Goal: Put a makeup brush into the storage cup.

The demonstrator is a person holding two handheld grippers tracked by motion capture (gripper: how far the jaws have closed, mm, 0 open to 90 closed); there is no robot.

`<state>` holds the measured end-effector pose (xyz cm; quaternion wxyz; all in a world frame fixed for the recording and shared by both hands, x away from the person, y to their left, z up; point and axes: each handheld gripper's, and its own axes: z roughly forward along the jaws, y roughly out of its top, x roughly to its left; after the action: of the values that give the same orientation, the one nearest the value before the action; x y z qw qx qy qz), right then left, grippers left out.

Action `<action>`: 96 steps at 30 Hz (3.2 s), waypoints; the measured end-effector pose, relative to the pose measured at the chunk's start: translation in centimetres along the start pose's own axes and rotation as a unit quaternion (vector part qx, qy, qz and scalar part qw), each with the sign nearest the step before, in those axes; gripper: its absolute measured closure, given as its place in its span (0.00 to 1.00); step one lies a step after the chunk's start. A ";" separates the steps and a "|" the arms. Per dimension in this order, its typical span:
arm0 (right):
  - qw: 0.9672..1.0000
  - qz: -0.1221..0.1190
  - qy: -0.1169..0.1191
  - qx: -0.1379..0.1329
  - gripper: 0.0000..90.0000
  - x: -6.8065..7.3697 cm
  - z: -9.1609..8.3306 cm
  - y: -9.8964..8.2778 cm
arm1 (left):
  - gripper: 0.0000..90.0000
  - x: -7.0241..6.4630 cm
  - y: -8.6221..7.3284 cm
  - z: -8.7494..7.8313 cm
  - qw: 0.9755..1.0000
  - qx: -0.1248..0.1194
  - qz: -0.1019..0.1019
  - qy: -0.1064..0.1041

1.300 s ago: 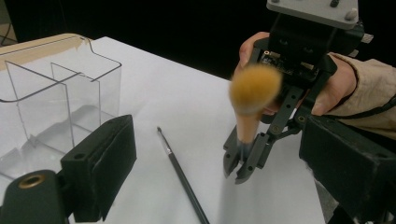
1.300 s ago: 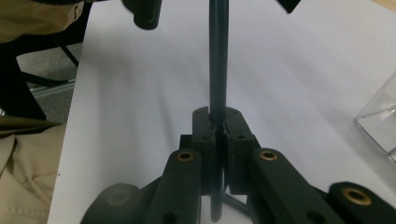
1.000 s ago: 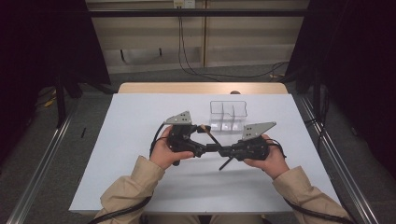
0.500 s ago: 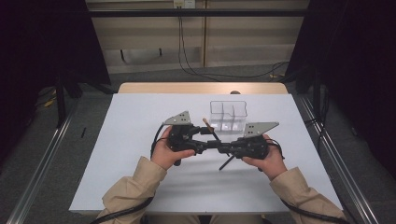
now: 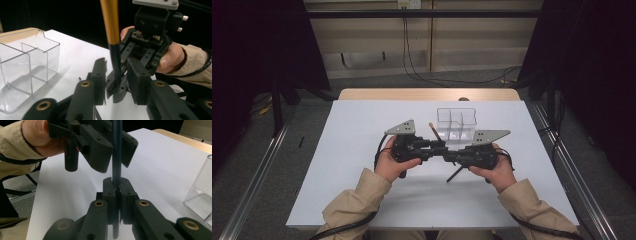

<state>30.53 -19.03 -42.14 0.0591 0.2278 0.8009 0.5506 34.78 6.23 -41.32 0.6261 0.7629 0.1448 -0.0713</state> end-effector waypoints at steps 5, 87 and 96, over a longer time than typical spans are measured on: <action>1.000 -0.002 -0.003 -0.002 0.94 0.0 0.2 0.1 | 0.87 0.1 -0.2 0.0 1.000 0.006 0.001 0.002; 0.996 0.050 -0.013 -0.069 0.24 -0.4 0.1 2.6 | 0.93 0.1 -0.8 -0.1 0.999 0.014 0.014 0.036; 0.995 0.058 0.000 -0.079 0.52 -0.3 0.2 2.9 | 0.93 0.0 -1.0 0.2 0.999 0.019 0.015 0.034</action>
<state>31.78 -18.14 -39.69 0.0449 0.2687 0.7402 0.6147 34.50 6.19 -42.27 0.6069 0.7789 0.1531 -0.0388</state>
